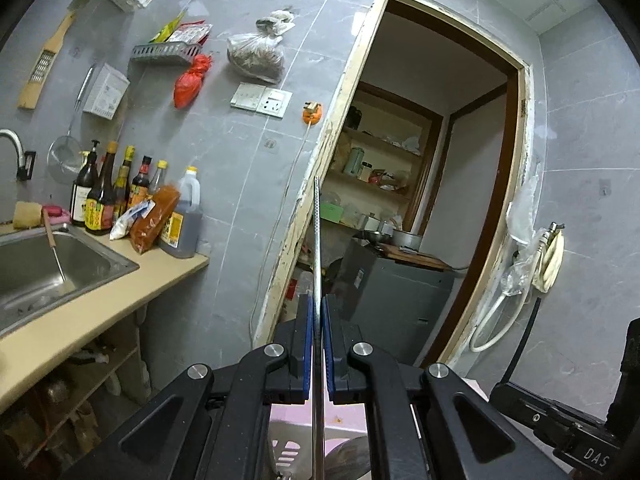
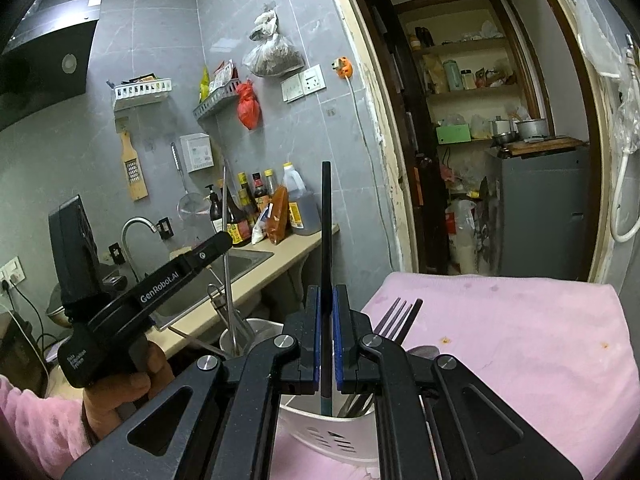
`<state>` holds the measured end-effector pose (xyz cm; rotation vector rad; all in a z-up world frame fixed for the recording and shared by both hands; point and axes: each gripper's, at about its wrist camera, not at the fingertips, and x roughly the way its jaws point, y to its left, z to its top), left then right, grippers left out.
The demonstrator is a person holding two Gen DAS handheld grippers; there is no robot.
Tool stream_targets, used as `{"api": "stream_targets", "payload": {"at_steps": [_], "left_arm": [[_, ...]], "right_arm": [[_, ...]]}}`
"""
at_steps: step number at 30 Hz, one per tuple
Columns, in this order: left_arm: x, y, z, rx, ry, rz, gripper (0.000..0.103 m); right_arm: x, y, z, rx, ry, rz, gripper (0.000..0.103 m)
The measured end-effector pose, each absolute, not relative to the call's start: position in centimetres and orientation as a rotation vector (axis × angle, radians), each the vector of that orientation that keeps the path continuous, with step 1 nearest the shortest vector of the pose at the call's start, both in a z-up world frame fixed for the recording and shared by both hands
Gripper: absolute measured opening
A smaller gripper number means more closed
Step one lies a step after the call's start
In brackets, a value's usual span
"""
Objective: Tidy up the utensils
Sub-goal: 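Carry the silver chopstick with the left tool to the caddy while the right tool carries the black one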
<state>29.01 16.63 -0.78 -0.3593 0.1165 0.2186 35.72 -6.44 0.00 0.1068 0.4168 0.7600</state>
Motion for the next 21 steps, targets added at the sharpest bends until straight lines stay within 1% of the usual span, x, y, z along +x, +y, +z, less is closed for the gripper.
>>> {"api": "stream_targets", "payload": {"at_steps": [10, 21], "left_arm": [[29.0, 16.1, -2.8, -0.355, 0.135, 0.236, 0.006], [28.6, 15.5, -3.6, -0.327, 0.211, 0.222, 0.006]], "right_arm": [[35.7, -6.1, -1.7, 0.085, 0.427, 0.769, 0.005], [35.7, -6.3, -2.3, 0.065, 0.473, 0.782, 0.006]]}}
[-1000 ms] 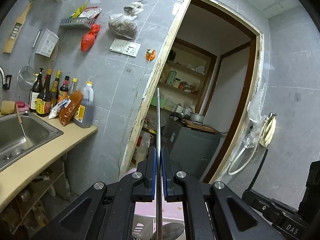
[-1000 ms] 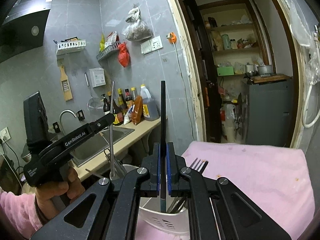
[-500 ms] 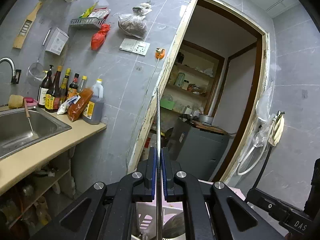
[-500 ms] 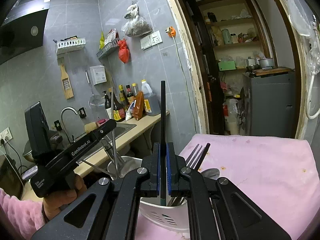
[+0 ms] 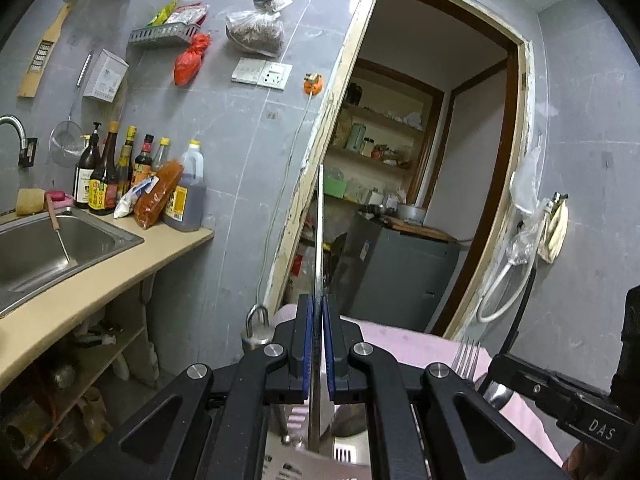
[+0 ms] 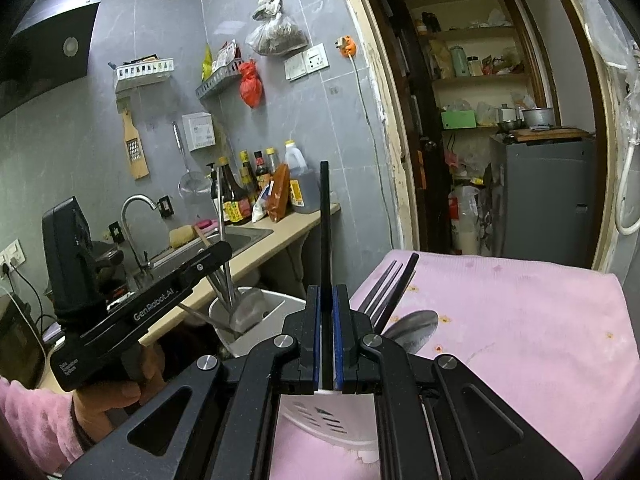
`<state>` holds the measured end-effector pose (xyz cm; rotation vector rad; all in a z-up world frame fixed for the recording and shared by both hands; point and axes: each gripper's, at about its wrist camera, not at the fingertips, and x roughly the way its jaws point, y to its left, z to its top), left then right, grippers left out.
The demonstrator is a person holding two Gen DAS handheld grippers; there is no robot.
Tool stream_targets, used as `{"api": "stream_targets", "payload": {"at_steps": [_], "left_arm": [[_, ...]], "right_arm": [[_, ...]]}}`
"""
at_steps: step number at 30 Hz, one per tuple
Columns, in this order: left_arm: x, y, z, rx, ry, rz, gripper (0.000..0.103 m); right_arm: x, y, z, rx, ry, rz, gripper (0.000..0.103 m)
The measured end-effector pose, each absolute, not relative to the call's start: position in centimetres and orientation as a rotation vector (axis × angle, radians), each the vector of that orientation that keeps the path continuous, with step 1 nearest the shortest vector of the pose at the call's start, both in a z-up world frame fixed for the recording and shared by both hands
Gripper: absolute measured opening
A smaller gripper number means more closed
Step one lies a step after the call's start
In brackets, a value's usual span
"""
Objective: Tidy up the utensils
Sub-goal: 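Carry the silver chopstick with the left tool to the caddy while the right tool carries the black one, then open both grippers to drop the chopsticks into the caddy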
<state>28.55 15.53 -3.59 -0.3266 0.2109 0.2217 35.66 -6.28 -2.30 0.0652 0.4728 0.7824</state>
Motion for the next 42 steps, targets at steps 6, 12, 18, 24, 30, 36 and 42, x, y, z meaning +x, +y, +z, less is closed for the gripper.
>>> {"api": "stream_targets", "payload": {"at_steps": [6, 12, 18, 24, 30, 36, 42], "left_arm": [[27.7, 14.9, -3.4, -0.319, 0.262, 0.215, 0.013], [26.6, 14.0, -2.1, -0.324, 0.265, 0.236, 0.037], [24.5, 12.6, 0.2, -0.303, 0.251, 0.258, 0.059], [22.1, 11.2, 2.3, -0.274, 0.261, 0.256, 0.087], [19.0, 10.5, 3.8, -0.279, 0.263, 0.223, 0.103], [16.0, 10.2, 4.5, -0.251, 0.308, 0.166, 0.103], [12.5, 9.6, 4.3, -0.185, 0.350, 0.123, 0.103]], "right_arm": [[35.4, -7.0, -1.6, 0.058, 0.472, 0.786, 0.008], [34.9, -8.9, 0.1, 0.075, 0.438, 0.775, 0.022], [33.3, -11.0, 2.6, 0.091, 0.386, 0.734, 0.037], [31.4, -12.8, 4.7, 0.085, 0.359, 0.680, 0.063], [27.8, -14.8, 6.7, 0.086, 0.328, 0.563, 0.079], [23.2, -16.3, 7.2, 0.098, 0.335, 0.435, 0.094], [18.1, -17.3, 6.1, 0.088, 0.359, 0.337, 0.099]]}}
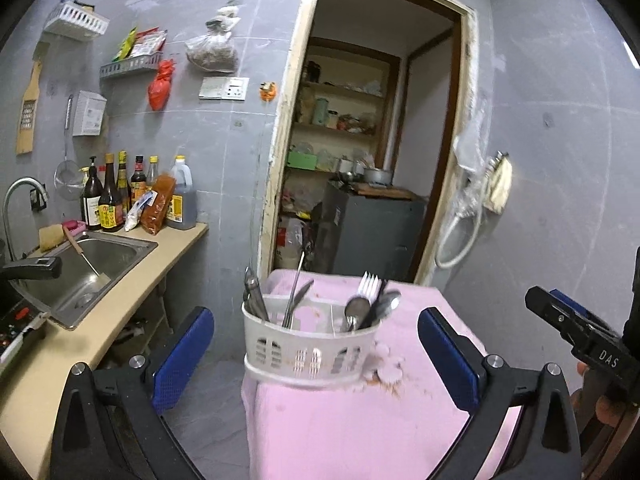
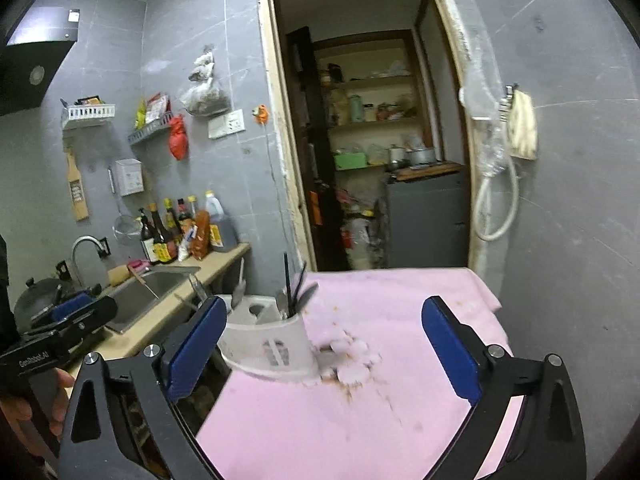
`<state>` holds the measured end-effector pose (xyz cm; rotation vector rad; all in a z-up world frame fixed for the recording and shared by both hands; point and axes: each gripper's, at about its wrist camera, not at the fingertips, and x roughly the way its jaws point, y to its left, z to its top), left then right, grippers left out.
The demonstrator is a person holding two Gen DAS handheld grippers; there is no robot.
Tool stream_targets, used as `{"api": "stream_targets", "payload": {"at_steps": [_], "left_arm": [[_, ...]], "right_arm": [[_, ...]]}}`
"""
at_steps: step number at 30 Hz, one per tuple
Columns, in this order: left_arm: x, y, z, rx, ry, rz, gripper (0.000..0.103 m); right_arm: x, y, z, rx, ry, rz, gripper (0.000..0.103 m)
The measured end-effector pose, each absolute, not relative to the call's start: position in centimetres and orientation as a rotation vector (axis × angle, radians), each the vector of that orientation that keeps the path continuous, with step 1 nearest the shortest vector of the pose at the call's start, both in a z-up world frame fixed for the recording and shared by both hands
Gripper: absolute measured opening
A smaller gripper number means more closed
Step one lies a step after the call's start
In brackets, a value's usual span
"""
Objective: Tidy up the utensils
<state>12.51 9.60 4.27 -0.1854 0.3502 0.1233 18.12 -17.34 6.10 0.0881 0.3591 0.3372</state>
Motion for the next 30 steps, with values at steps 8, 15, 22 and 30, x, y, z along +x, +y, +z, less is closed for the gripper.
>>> {"api": "stream_targets", "payload": {"at_steps": [8, 15, 22, 30], "left_arm": [[7.7, 9.2, 2.6, -0.174, 0.388, 0.103, 0.103], [4.7, 9.0, 1.1, -0.163, 0.415, 0.089, 0.103], [3.0, 8.6, -0.2, -0.157, 0.425, 0.080, 0.103], [2.8, 8.1, -0.6, -0.149, 0.435, 0.060, 0.103]], "right_arm": [[12.1, -18.9, 4.8, 0.047, 0.395, 0.263, 0.102], [8.3, -20.4, 3.8, 0.050, 0.415, 0.202, 0.102], [6.1, -20.9, 3.0, 0.062, 0.424, 0.159, 0.102], [5.8, -20.4, 2.8, 0.054, 0.427, 0.154, 0.102]]}}
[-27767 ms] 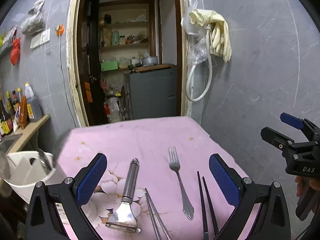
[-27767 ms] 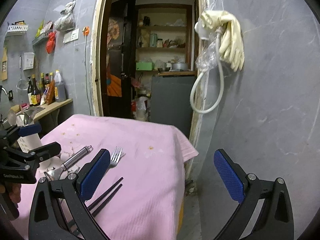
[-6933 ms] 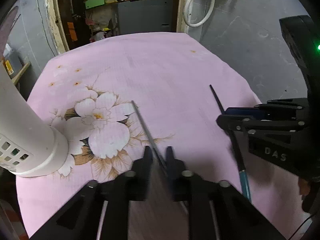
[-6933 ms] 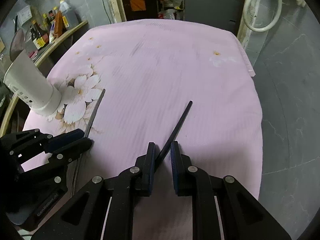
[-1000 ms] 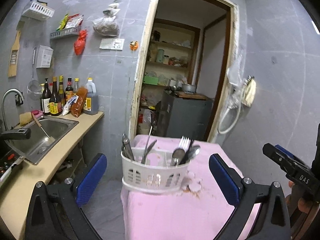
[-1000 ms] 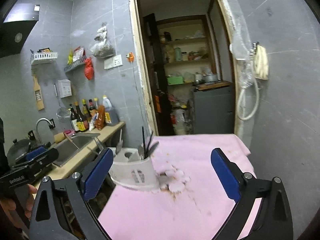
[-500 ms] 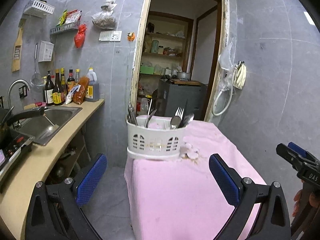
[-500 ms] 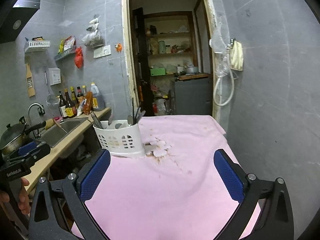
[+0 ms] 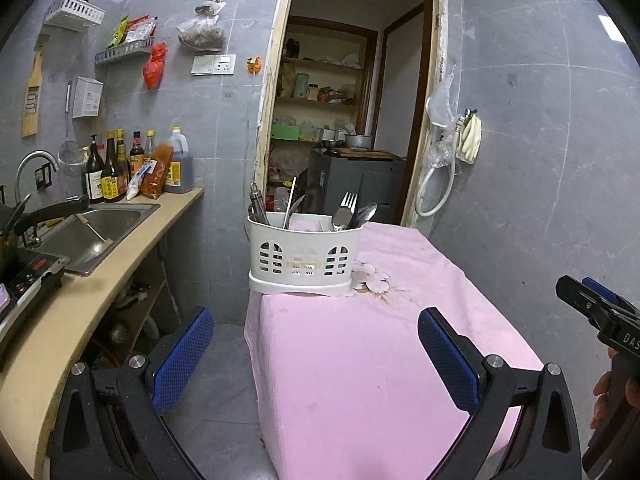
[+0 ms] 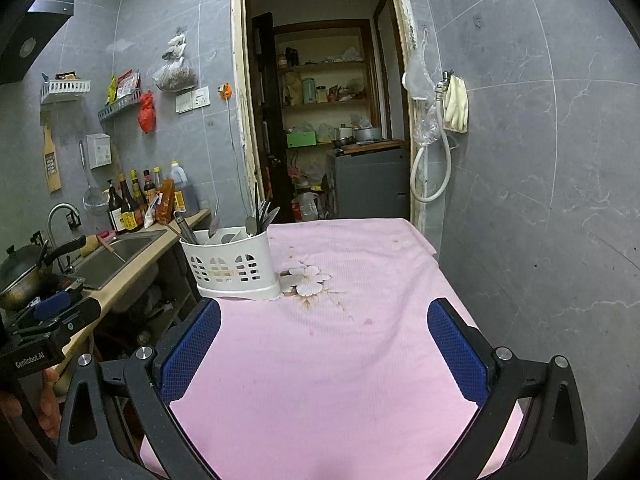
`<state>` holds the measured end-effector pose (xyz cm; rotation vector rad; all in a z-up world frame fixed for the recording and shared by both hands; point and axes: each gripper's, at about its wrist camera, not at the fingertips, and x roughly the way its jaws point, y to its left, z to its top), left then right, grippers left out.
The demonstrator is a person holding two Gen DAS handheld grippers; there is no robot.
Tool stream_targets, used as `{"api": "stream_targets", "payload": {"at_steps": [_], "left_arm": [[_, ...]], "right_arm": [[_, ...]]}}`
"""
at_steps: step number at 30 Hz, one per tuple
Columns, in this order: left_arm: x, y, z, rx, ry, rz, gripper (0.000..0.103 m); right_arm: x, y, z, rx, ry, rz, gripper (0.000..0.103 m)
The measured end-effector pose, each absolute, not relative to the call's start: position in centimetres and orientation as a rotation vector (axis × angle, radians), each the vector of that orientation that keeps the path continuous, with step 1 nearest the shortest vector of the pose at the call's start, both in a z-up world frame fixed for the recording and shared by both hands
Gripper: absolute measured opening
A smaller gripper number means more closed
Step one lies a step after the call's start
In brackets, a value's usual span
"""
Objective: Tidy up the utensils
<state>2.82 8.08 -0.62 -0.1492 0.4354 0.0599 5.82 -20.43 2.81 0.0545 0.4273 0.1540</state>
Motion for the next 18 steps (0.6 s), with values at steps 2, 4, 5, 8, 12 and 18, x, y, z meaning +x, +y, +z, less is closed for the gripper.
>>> {"api": "stream_targets", "payload": {"at_steps": [2, 4, 5, 8, 12, 18], "left_arm": [[2.93, 8.07, -0.62, -0.149, 0.436, 0.056, 0.103], [3.01, 8.05, -0.62, -0.149, 0.435, 0.055, 0.103], [2.98, 7.99, -0.64, -0.149, 0.436, 0.056, 0.103], [3.07, 7.96, -0.68, -0.149, 0.438, 0.054, 0.103], [3.24, 7.81, -0.60, -0.146, 0.440, 0.054, 0.103], [3.23, 7.82, -0.61, -0.148, 0.440, 0.054, 0.103]], "right_arm": [[5.85, -20.44, 2.79, 0.054, 0.428, 0.154, 0.102], [5.90, -20.43, 2.77, 0.055, 0.430, 0.153, 0.102], [5.97, -20.35, 2.75, 0.055, 0.431, 0.152, 0.102], [5.98, -20.23, 2.66, 0.055, 0.432, 0.151, 0.102], [5.97, -20.26, 2.64, 0.055, 0.432, 0.152, 0.102], [6.17, -20.06, 2.42, 0.053, 0.436, 0.154, 0.102]]}}
